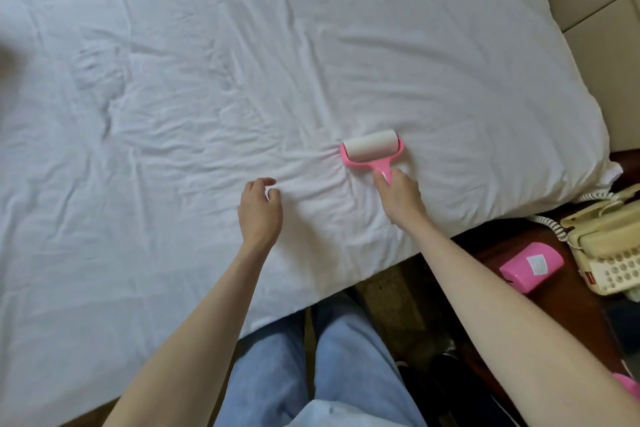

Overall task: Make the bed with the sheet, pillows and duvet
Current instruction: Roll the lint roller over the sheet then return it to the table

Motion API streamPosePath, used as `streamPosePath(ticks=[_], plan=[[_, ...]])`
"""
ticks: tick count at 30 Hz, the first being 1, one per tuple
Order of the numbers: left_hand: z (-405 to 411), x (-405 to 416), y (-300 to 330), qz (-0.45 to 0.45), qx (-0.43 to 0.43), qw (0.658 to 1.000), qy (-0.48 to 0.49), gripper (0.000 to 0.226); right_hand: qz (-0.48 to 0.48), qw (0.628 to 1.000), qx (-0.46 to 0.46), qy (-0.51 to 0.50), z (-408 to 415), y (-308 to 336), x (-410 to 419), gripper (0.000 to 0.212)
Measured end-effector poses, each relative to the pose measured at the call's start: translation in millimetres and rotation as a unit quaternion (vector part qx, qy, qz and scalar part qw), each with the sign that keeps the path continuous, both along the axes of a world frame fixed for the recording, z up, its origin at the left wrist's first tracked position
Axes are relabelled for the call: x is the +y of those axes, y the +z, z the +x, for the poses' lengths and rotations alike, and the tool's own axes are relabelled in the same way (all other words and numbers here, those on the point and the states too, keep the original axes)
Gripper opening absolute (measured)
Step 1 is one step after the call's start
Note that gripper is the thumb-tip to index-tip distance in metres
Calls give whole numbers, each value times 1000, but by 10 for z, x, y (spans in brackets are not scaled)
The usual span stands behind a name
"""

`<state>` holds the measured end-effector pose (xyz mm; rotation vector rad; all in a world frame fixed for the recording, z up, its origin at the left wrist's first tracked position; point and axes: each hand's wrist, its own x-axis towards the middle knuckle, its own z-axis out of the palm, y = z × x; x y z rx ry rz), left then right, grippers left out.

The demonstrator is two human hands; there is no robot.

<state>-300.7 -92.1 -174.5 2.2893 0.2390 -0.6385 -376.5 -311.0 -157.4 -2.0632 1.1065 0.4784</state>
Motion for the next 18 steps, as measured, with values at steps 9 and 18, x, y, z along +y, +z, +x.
streamPosePath(ticks=[9,18], plan=[[108,83,-19,18,11,1000,-18,30,0,999,14,40,-4,45,-98,39],[401,-92,93,46,-34,996,-75,39,2,997,47,55,-39,71,-145,40]])
